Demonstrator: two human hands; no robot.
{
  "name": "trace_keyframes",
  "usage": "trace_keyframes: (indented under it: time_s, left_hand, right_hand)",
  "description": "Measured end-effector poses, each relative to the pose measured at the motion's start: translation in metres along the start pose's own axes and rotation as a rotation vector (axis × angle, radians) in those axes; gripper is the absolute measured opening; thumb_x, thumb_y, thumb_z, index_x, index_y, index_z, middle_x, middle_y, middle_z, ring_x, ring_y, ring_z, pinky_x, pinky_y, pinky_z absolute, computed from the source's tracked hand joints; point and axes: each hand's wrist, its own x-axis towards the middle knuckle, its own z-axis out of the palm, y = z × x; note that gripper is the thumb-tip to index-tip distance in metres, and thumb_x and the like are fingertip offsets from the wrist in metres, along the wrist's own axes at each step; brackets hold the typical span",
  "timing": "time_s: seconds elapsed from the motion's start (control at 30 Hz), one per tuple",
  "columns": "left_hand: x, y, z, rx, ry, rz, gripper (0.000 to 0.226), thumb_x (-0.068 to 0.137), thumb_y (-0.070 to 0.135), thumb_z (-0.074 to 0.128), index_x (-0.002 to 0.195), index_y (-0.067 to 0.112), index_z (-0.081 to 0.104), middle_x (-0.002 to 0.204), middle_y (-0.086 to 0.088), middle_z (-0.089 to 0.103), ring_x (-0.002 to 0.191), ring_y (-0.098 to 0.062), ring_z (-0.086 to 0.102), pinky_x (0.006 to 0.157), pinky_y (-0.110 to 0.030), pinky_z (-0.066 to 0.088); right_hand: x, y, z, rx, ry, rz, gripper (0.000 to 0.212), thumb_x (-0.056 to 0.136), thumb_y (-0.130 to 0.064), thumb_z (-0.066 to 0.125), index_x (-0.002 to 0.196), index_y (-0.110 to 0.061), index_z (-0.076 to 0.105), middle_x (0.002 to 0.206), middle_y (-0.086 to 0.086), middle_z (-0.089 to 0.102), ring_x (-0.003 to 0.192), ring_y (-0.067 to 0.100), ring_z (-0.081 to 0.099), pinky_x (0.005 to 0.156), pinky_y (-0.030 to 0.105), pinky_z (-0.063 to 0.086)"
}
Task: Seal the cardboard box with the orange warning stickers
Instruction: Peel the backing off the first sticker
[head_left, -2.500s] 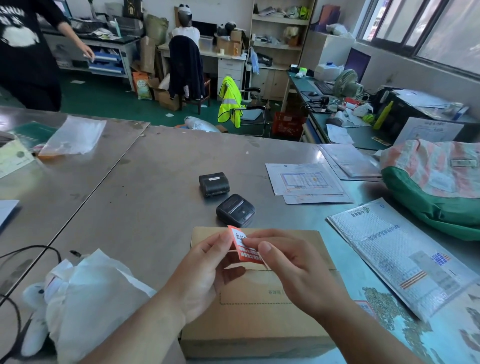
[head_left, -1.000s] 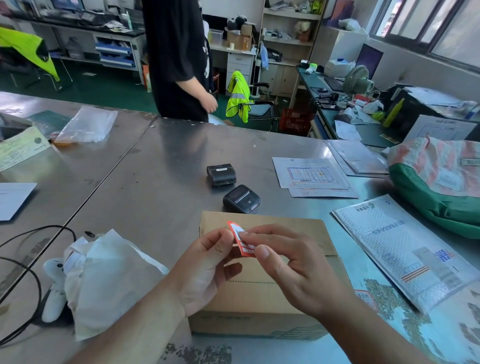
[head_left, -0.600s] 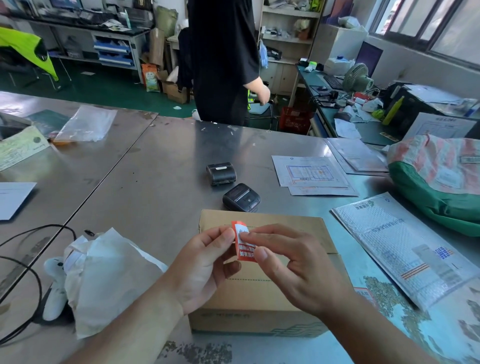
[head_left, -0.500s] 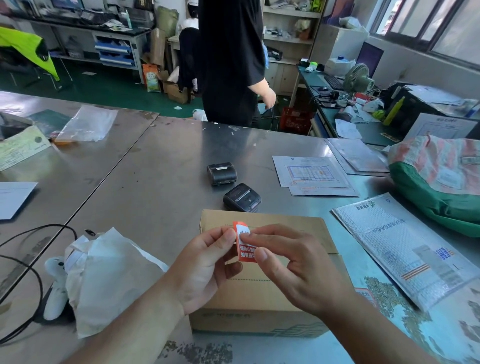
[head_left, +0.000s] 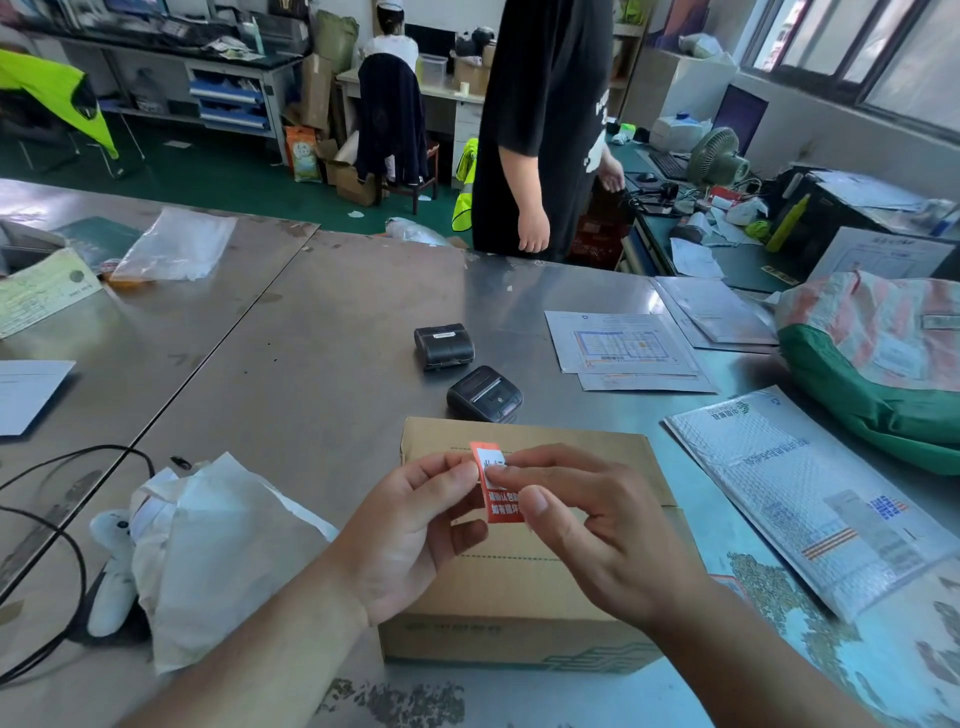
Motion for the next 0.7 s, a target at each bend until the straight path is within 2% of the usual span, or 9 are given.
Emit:
trace_keyframes:
  time_s: [0.13,0.53,0.7]
  left_hand:
    - [0.0006,-0.0005,-0.0011,0.026,-0.010,0.011,0.027,0.079,0.020,0.065,0.099,0.002,0.067,0.085,-0.010,0.070,0.074,-0.013,0.067,0.060,-0.022,0.053]
    - [0.0018,-0.0032,-0.0014,0.104,0.009,0.034,0.020,0.078,0.021,0.065,0.093,0.009,0.069,0.084,-0.006,0.071,0.075,-0.011,0.067,0.063,-0.021,0.053]
    - [0.0046,-0.0045,-0.0006,0.127,0.006,0.042,0.023,0.078,0.022,0.065,0.094,0.006,0.066,0.084,-0.004,0.070,0.076,-0.010,0.066,0.066,-0.023,0.050]
  right_hand:
    - [0.0001,-0.0011,-0.0004,0.009,0.004,-0.002,0.048,0.100,-0.052,0.043,0.114,-0.021,0.077,0.115,-0.012,0.071,0.108,0.001,0.066,0.085,0.015,0.049]
    - [-0.0005,-0.0004,-0.0013,-0.002,0.010,-0.011,0.048,0.101,-0.052,0.042,0.115,-0.021,0.077,0.115,-0.011,0.071,0.108,0.001,0.066,0.084,0.015,0.049]
    - [-0.0008,0.0012,-0.0019,-0.028,0.007,-0.018,0.048,0.101,-0.051,0.041,0.115,-0.021,0.077,0.115,-0.012,0.071,0.109,0.000,0.065,0.086,0.015,0.049]
